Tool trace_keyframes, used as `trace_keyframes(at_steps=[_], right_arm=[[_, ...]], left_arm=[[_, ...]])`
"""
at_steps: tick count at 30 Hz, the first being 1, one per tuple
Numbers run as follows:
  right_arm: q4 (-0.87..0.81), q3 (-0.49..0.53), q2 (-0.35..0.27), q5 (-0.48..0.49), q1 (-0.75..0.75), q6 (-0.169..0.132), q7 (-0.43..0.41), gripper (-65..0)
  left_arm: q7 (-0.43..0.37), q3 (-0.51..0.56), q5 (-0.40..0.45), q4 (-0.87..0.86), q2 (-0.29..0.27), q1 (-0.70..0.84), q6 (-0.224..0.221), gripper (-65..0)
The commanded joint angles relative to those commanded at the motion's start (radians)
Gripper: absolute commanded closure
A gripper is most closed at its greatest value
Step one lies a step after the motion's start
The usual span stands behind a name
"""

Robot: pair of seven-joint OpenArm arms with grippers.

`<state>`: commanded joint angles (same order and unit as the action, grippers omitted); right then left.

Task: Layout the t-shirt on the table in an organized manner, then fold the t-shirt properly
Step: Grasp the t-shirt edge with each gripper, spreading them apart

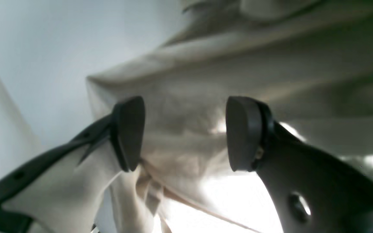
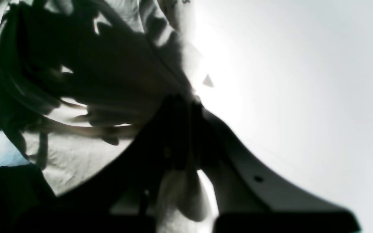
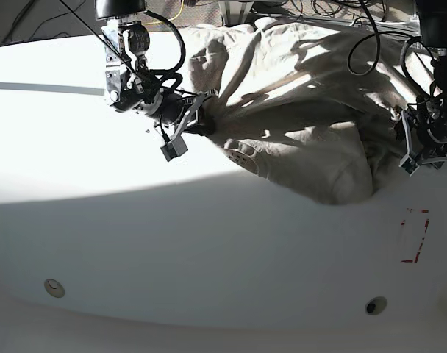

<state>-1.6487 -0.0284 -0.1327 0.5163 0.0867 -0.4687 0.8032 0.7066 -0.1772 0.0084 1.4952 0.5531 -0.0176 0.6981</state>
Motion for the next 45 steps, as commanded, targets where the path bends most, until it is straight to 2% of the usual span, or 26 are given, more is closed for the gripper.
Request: trace_keyframes(at_steps=[2,7,12,16,19,23,27,34,36,40,45], right_arm=[[0.035,-0.041,-0.017,0.0,-0.032,0.0,0.0,0.0],[0.195,-0.12,-0.066,0.0,-0.14,-0.002,-0.003,0.0],[0.304,-0.164,-0.109,0.005,-0.209,-0.002,-0.038,0.0],[0.342,-0.166,-0.135,0.006,-0.238,-0.002,-0.057,0.0],[0.347,-0.166,-0.144,0.006,-0.249,-0.002,-0.057,0.0],[0.347,-0.166,-0.14,0.003,-0.25,-0.002,-0.057,0.0],[0.347,-0.164,-0.135,0.002,-0.25,-0.002,-0.057,0.0],[0.347,-0.164,-0.11,0.0,-0.249,-0.003,-0.057,0.0],[0.348,-0.164,-0.109,0.0,-0.249,-0.017,-0.057,0.0],[0.348,-0.164,-0.109,0.0,-0.247,-0.063,-0.057,0.0],[0.348,-0.164,-0.109,0.0,-0.244,-0.074,-0.057,0.0]], left_arm=[[0.002,0.014,0.0,0.0,-0.012,-0.023,0.0,-37.5],[0.002,0.025,0.008,0.0,-0.095,-0.094,0.0,-37.5],[0.006,0.025,0.084,0.005,-0.173,-0.144,0.0,-37.6],[0.077,0.025,0.104,0.04,-0.226,-0.153,0.0,-37.6],[0.183,0.025,0.103,0.124,-0.232,-0.144,0.0,-37.6],[0.328,0.017,0.101,0.25,-0.272,-0.083,0.0,-37.6],[0.405,-0.018,0.101,0.362,-0.282,0.012,0.0,-37.6],[0.428,-0.048,0.101,0.4,-0.296,0.129,0.0,-37.8],[0.425,-0.06,0.101,0.4,-0.298,0.17,0.0,-37.8],[0.425,-0.074,0.1,0.4,-0.298,0.216,0.0,-37.8],[0.423,-0.092,0.1,0.399,-0.298,0.25,0.0,-37.8]])
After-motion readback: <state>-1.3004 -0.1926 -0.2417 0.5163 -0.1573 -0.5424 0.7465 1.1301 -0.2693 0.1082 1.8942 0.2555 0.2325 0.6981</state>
